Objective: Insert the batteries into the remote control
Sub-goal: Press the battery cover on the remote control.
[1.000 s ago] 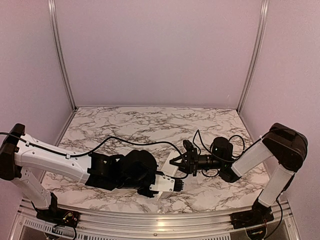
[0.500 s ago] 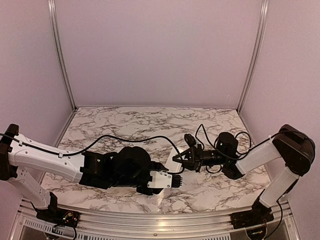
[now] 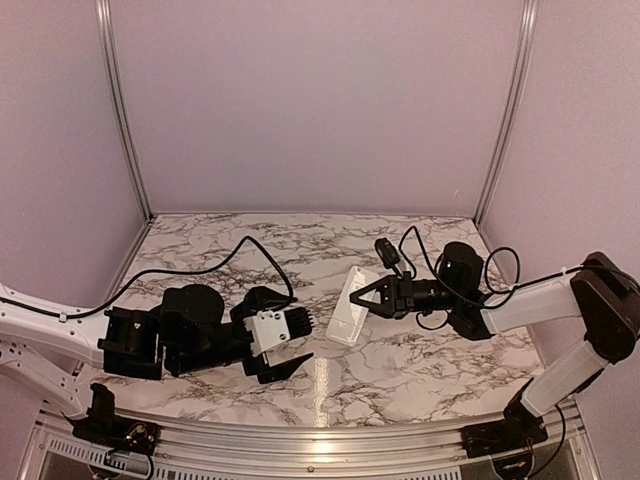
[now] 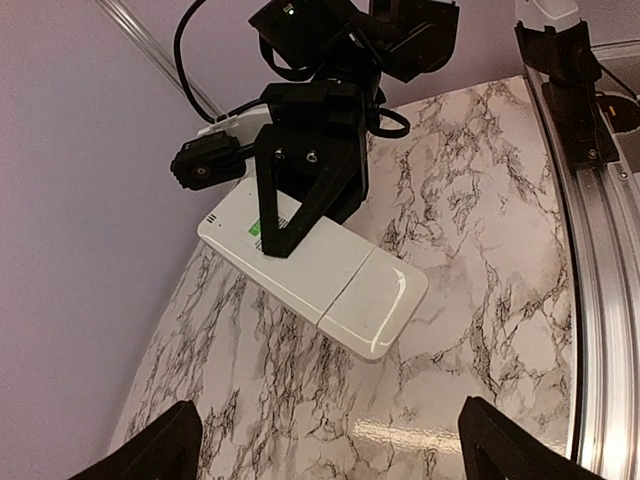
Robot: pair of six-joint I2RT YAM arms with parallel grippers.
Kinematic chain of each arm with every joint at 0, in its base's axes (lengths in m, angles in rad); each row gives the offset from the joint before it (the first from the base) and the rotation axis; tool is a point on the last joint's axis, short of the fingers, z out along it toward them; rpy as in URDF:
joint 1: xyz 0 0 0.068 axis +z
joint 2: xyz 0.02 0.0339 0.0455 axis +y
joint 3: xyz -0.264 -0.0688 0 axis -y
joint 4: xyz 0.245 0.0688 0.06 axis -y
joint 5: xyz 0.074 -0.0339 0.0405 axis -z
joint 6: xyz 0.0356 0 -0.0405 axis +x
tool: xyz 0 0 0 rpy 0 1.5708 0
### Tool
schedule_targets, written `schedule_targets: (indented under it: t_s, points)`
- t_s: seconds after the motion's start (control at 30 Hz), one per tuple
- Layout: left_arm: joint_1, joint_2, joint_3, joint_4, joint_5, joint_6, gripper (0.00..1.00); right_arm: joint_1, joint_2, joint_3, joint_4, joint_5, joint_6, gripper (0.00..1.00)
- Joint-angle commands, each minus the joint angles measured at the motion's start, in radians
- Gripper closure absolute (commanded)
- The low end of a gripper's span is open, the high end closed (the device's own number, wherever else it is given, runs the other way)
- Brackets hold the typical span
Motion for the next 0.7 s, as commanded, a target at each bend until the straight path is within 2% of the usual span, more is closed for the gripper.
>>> schedule_targets:
  t_s: [0.0, 0.17, 0.3, 0.67]
  points:
    - [0.004, 0.003, -0.042, 0.07, -0.03, -0.064, 0.07, -0.005, -0.033, 0.054, 0.028, -0.074, -0.066, 1.0]
    - [0.004, 0.061, -0.027, 0.086, 0.0, -0.057, 0.02, 0.007, -0.039, 0.078, 0.062, -0.123, -0.061, 1.0]
    - [0.005, 0.117, -0.005, 0.124, 0.016, -0.067, 0.01, 0.032, -0.027, 0.097, 0.057, -0.129, -0.059, 1.0]
    - [0.01, 0.205, 0.049, 0.165, 0.037, -0.096, 0.16, 0.106, 0.014, 0.125, 0.06, -0.124, -0.046, 1.0]
